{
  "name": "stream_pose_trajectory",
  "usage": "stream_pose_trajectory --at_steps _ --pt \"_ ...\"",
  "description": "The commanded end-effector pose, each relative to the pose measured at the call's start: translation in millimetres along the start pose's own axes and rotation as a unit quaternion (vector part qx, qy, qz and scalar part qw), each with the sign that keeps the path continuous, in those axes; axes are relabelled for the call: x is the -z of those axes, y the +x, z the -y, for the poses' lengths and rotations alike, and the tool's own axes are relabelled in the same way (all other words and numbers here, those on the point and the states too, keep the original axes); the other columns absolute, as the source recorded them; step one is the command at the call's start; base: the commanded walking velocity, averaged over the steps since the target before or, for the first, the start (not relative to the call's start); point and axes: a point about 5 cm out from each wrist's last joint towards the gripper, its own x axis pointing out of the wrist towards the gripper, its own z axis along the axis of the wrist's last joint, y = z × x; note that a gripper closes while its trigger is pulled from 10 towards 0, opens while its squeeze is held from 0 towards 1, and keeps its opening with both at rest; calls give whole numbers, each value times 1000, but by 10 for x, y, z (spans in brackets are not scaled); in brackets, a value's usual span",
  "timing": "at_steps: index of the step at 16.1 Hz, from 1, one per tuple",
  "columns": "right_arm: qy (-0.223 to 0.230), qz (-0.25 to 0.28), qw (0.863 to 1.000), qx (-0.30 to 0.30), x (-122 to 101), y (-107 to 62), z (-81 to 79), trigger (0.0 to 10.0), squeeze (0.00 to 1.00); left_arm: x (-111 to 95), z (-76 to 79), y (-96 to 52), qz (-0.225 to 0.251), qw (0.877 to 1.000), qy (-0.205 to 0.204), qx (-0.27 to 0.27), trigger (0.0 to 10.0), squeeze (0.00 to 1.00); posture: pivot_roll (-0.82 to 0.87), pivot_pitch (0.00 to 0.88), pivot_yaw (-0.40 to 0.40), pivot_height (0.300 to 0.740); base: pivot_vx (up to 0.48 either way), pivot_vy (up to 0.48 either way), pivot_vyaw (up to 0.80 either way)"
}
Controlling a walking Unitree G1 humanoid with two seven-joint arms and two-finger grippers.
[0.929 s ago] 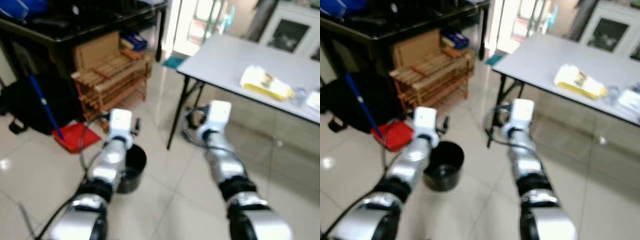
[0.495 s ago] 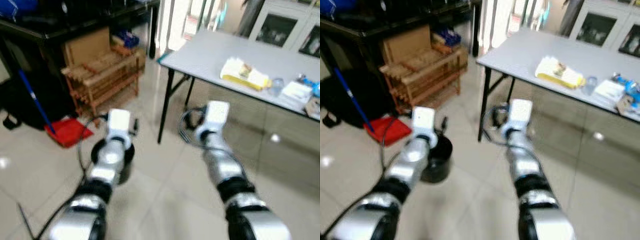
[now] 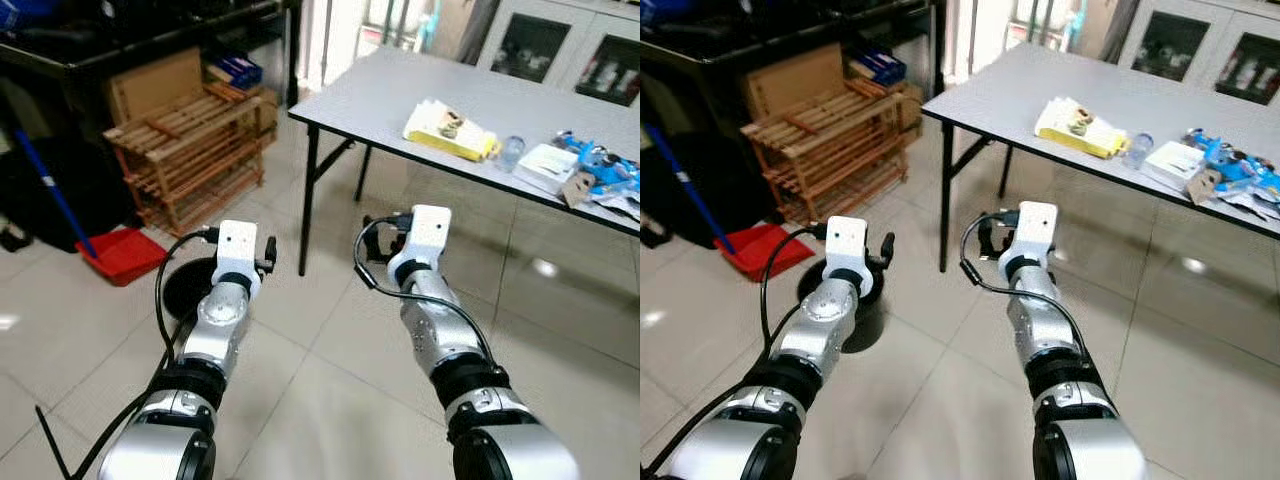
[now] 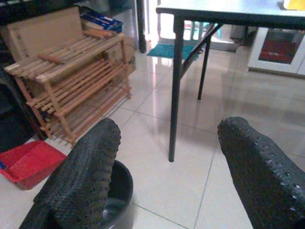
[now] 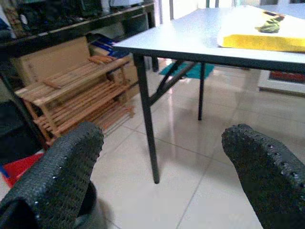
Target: Picking trash to rubbish bin
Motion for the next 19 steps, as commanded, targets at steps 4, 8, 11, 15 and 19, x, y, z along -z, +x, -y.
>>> stream_pose_trajectory --at_steps 4,8,11,15,19 --pt "7 8 1000 7 10 -40 -21 10000 0 0 -34 -33 5 1000 3 15 10000 0 48 44 -40 740 0 0 0" --pt "24 11 1000 13 51 -82 -68 10000 0 18 -72 -66 6 999 22 26 10000 0 47 51 4 740 121 0 -170" --pt "28 12 999 20 95 -120 -89 10000 0 -3 -69 -79 10 999 28 37 10000 0 46 43 32 740 242 0 -717" --pt "35 10 999 20 135 -150 -121 10000 0 -26 -68 -92 16 998 35 44 10000 0 49 34 42 740 254 0 0" --pt "33 17 999 26 82 -141 -64 10000 0 -114 36 -75 30 997 36 61 10000 0 26 27 37 740 260 0 0"
